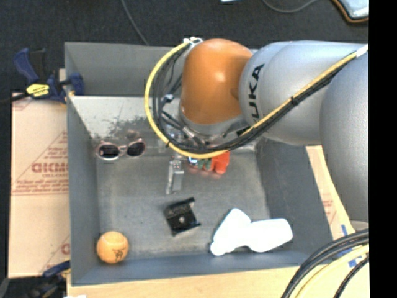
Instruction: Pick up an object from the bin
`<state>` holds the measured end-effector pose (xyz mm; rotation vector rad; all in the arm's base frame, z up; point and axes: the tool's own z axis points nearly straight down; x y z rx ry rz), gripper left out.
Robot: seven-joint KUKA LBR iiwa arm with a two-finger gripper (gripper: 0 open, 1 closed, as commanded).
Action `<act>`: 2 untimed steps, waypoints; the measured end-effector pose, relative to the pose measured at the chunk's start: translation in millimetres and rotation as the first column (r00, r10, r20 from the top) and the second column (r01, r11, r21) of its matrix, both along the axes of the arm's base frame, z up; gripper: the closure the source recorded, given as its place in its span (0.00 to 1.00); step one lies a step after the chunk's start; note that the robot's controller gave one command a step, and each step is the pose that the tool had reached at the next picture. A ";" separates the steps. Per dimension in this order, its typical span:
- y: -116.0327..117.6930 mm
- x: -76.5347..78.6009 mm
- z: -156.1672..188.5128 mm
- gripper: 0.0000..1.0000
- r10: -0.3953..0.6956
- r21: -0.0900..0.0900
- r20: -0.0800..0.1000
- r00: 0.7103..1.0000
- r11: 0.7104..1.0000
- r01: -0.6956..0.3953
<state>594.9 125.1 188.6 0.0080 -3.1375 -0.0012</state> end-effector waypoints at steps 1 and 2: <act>-0.9 1.4 5.2 0.00 -0.005 0.001 0.008 1.000 1.000 0.005; -29.8 -51.4 -98.4 0.00 0.266 -0.001 0.008 0.964 0.964 -0.266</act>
Offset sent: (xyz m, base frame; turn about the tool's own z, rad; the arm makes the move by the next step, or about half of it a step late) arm -0.0624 -0.0346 -0.1186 -0.3193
